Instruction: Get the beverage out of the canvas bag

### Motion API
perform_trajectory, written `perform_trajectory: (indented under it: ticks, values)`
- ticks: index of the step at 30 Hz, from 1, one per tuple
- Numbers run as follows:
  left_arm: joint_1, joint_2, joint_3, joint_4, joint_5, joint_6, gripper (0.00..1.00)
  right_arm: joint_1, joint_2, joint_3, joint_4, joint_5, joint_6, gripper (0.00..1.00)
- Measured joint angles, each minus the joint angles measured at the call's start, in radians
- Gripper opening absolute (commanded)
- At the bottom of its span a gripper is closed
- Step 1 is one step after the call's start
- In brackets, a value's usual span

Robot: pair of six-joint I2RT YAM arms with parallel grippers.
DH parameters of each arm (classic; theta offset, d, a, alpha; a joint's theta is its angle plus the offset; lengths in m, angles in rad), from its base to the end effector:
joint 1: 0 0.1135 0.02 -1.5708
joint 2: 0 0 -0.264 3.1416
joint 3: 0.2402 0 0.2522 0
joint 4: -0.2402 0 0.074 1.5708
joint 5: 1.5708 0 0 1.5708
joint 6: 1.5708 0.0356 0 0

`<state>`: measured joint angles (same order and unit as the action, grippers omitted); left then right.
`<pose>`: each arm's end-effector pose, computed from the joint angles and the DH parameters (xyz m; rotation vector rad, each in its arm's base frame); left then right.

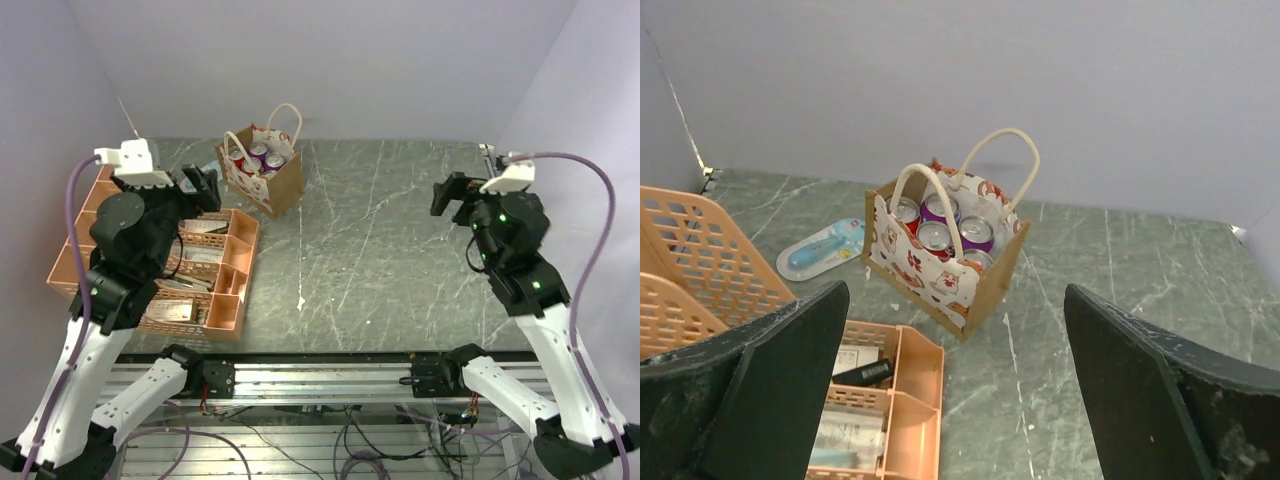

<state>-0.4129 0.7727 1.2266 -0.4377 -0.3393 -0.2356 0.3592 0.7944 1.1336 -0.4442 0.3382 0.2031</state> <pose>0.1260 -0.0423 0.4609 -0.1305 1.5553 -0.2482 0.1474 0.0427 0.4287 0.1243 1.6671 0.1417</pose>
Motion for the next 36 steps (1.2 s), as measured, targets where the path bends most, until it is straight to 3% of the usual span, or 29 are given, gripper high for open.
perform_trajectory:
  ticks: [12, 21, 28, 36]
  values:
    - [0.000, 0.206, -0.187, 0.290, -0.028, 0.031, 0.98, 0.001, 0.387, -0.156, 0.271, 0.045, 0.031, 1.00]
    - [0.021, 0.304, -0.274, 0.459, -0.011, 0.063, 0.98, 0.001, 0.574, -0.200, 0.489, 0.018, 0.072, 1.00]
    - [0.084, 0.382, -0.272, 0.555, 0.105, 0.016, 0.98, 0.000, 0.789, -0.177, 0.706, -0.151, 0.108, 1.00]
    - [0.225, 0.552, -0.245, 0.637, 0.347, -0.114, 0.98, 0.000, 1.129, 0.054, 0.929, -0.415, 0.198, 1.00]
